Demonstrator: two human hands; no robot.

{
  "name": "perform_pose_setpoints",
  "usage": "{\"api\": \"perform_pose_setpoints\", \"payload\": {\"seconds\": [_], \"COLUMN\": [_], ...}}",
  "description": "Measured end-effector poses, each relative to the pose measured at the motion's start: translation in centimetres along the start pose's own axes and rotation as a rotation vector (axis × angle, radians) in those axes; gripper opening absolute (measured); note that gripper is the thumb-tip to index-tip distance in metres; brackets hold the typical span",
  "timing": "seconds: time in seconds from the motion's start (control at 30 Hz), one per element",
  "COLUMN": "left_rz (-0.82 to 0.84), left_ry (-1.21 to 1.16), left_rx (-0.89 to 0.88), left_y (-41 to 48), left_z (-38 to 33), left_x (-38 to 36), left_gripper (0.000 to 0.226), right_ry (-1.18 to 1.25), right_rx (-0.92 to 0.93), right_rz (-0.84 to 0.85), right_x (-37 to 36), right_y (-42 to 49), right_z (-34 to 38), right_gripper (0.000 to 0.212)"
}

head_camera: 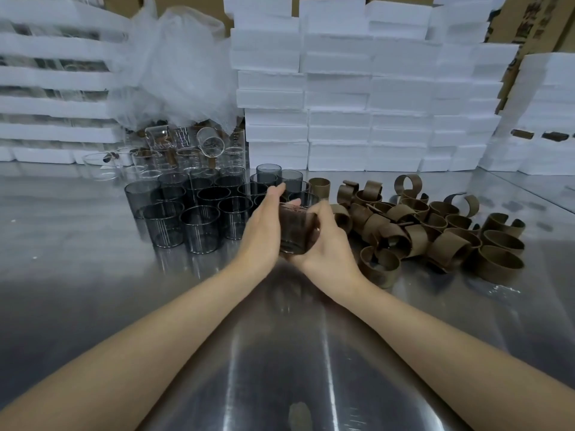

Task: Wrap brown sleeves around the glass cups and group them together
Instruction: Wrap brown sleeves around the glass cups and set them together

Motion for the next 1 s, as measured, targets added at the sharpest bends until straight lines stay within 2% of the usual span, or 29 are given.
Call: {"api": "perform_pose_setpoints", "payload": {"seconds": [0.03, 0.07, 0.2, 0.27, 0.33, 0.4, 0.5, 0.67, 0.73, 0.83, 1.0], "left_rz": [0.000, 0.018, 0.075, 0.181, 0.265, 0.270, 0.205, 0.059, 0.058, 0.070, 0.037], "left_ry": [-0.132, -0.181, -0.167, -0.072, 0.048, 0.127, 0.113, -0.131, -0.186, -0.288, -0.232], "left_rx": [0.096, 0.117, 0.080, 0.032, -0.050, -0.122, -0.193, -0.115, -0.081, -0.004, 0.014], "left_y": [0.3, 0.4, -0.2, -0.1, -0.4, -0.6, -0.6, -0.5, -0.4, -0.6, -0.8], "left_z": [0.3, 0.6, 1.7, 2.0, 2.2, 2.2, 2.0, 1.4, 1.3, 1.0, 1.0], "left_x": [-0.2, -0.3, -0.9, -1.0, -1.2, -1.2, -1.0, -0.9, -0.8, -1.0, -0.9], "left_gripper": [0.046, 0.048, 0.047, 0.074, 0.109, 0.119, 0.104, 0.081, 0.072, 0.054, 0.060], "right_ry": [0.026, 0.060, 0.186, 0.277, 0.290, 0.186, 0.049, -0.607, -0.857, -1.228, -1.278], "right_rx": [-0.013, -0.025, -0.138, -0.199, -0.211, -0.238, -0.335, 0.062, 0.109, 0.119, -0.051], "right_rz": [0.004, -0.006, -0.067, -0.095, -0.128, -0.147, -0.048, -0.031, -0.012, 0.004, 0.190], "right_x": [0.0, -0.1, 0.2, 0.4, 0.7, 1.1, 1.4, 2.1, 2.0, 2.6, 3.1], "right_y": [0.0, 0.1, 0.4, 0.9, 1.2, 1.0, 0.9, 1.7, 1.6, 1.9, 1.8], "right_z": [-0.1, -0.2, -0.6, -0.9, -1.0, -1.0, -0.9, 0.4, 0.7, 0.4, -1.2], "right_gripper": [0.047, 0.050, 0.070, 0.073, 0.060, 0.045, 0.033, 0.015, 0.019, 0.036, 0.047]}}
Point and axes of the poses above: each hand's wrist, its own y-axis towards the middle knuckle, its own x-axis out of the back of the hand, z = x × y, the point moved 1 cm from there along y, towards the middle knuckle, and after that the axes turned 6 degrees about -z, right-handed, at the moved point
